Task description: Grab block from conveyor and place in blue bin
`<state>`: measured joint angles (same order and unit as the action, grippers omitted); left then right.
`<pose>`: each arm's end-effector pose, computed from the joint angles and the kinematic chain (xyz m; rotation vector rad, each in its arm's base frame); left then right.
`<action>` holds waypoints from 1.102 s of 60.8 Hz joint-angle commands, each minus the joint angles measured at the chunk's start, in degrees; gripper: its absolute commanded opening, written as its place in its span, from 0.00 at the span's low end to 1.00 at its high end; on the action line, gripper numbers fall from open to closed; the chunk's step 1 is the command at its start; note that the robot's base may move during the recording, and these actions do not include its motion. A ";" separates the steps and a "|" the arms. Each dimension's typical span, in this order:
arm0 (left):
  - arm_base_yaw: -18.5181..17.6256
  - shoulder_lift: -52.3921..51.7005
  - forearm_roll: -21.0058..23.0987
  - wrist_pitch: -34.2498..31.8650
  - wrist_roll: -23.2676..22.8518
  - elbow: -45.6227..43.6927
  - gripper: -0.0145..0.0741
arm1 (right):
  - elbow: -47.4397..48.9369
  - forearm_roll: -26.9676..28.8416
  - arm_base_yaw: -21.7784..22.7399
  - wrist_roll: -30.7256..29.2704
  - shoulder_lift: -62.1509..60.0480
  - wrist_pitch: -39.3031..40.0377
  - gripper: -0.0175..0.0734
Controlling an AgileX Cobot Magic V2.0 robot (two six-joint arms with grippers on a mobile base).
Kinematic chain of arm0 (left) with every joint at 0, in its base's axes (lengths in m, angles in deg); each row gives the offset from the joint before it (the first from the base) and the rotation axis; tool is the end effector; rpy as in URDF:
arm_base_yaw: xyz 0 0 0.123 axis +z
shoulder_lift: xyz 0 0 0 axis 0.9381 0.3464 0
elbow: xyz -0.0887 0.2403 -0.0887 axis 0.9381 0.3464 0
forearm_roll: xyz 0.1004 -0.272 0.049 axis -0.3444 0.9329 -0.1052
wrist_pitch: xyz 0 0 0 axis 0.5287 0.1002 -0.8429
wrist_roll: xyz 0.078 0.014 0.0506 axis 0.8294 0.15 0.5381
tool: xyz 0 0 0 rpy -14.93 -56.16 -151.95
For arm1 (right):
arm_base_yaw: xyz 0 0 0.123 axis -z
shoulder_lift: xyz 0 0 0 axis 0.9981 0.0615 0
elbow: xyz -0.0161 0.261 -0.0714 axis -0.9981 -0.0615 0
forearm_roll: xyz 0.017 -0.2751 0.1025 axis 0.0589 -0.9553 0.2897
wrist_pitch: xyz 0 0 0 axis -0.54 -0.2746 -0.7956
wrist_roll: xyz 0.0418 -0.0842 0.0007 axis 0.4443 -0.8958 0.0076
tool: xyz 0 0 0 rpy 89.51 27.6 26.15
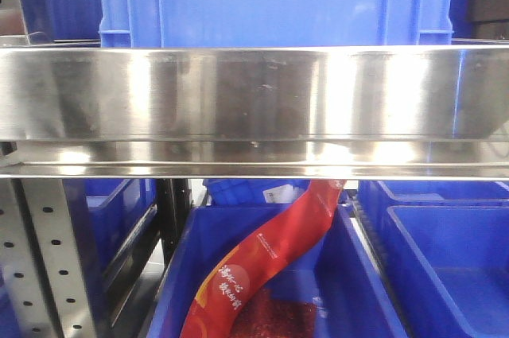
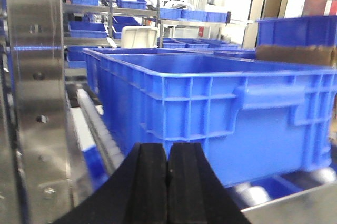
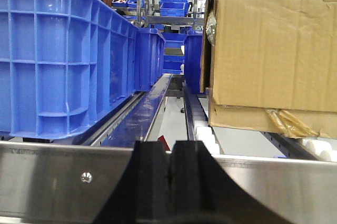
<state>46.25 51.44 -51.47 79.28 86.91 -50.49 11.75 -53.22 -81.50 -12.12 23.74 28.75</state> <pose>0.1425 -0.0621 0.3189 0.3079 1.4756 -0.3316 0.1159 -0.0101 0.2153 0.0718 1.4690 -0.0630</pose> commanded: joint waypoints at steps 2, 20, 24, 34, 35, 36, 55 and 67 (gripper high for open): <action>1.55 -2.65 -4.41 0.18 0.00 1.69 0.04 | -0.12 -0.43 -0.12 -0.11 -0.27 1.09 0.01; 16.85 -16.44 -11.31 0.07 -10.86 16.04 0.04 | -0.12 -0.43 -0.12 -0.11 -0.27 1.09 0.01; 18.35 -19.22 -11.31 0.12 -10.86 18.68 0.04 | -0.12 -0.43 -0.12 -0.11 -0.27 1.09 0.01; 20.42 -24.16 -9.52 0.12 -10.86 24.24 0.04 | -0.12 -0.43 -0.12 -0.11 -0.27 1.09 0.01; 20.42 -24.16 -9.52 -0.56 -10.86 24.24 0.04 | -0.12 -0.43 -0.12 -0.11 -0.27 1.09 0.01; 20.54 -24.16 -9.52 -0.96 -10.86 24.24 0.04 | -0.12 -0.43 -0.12 -0.11 -0.27 1.09 0.01; 20.54 -24.16 -9.52 -0.65 -10.86 24.24 0.04 | -0.12 -0.43 -0.12 -0.11 -0.27 1.19 0.01; 20.54 -24.16 -9.52 -0.65 -10.86 24.24 0.04 | -0.12 -0.43 -0.12 -0.11 -0.27 1.19 0.01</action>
<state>66.71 27.62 -61.24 79.76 76.42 -26.25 11.62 -53.22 -81.50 -12.12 23.64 28.75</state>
